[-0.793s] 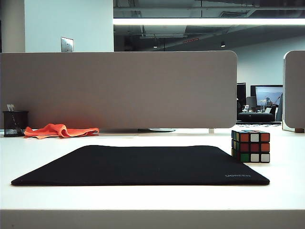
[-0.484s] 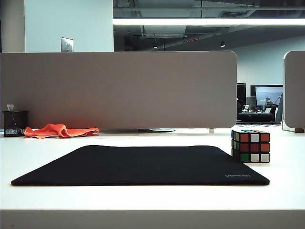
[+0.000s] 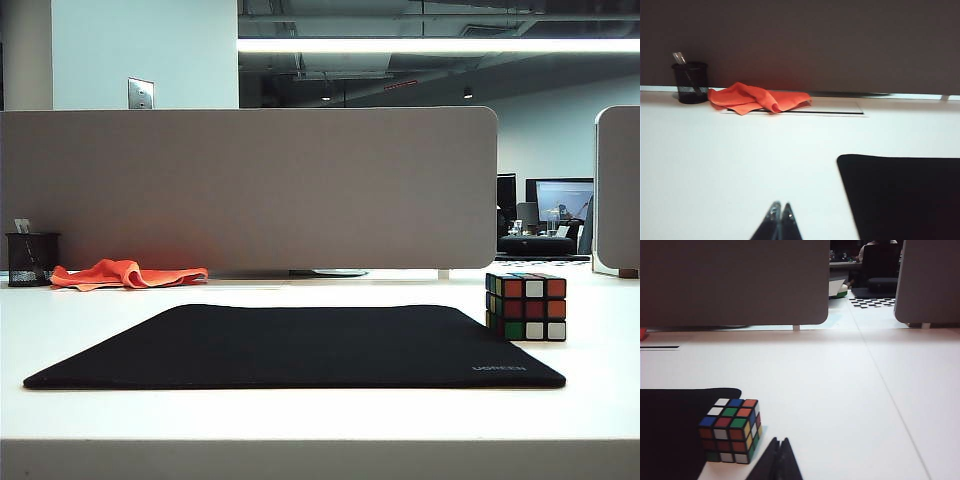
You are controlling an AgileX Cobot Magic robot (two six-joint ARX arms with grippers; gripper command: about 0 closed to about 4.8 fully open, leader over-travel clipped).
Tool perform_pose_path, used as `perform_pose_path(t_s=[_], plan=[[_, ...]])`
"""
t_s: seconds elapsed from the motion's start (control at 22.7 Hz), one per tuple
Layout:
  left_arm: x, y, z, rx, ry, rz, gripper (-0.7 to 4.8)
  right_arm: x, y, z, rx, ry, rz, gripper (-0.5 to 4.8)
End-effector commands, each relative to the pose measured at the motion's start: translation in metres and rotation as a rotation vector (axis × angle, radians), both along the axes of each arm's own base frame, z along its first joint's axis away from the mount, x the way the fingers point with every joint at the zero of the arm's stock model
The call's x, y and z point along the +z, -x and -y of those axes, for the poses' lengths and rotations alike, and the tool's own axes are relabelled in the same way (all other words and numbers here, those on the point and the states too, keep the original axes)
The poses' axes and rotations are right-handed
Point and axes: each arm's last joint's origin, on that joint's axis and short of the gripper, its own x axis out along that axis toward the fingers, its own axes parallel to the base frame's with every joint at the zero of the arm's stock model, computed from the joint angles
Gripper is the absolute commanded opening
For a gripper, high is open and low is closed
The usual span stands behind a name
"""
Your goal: Pick up the cube on the right side of the mouse pad, then place it in the center of the mouse pad.
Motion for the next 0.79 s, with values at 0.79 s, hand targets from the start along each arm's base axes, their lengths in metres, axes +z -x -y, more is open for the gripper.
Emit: perform_pose_path(t_s=[0.79], plan=[[0.073, 0.013, 0.012, -0.442, -0.076, -0.197, -0.01, 0.044, 0.016, 0.004, -0.171, -0.136, 0.003, -0.04]])
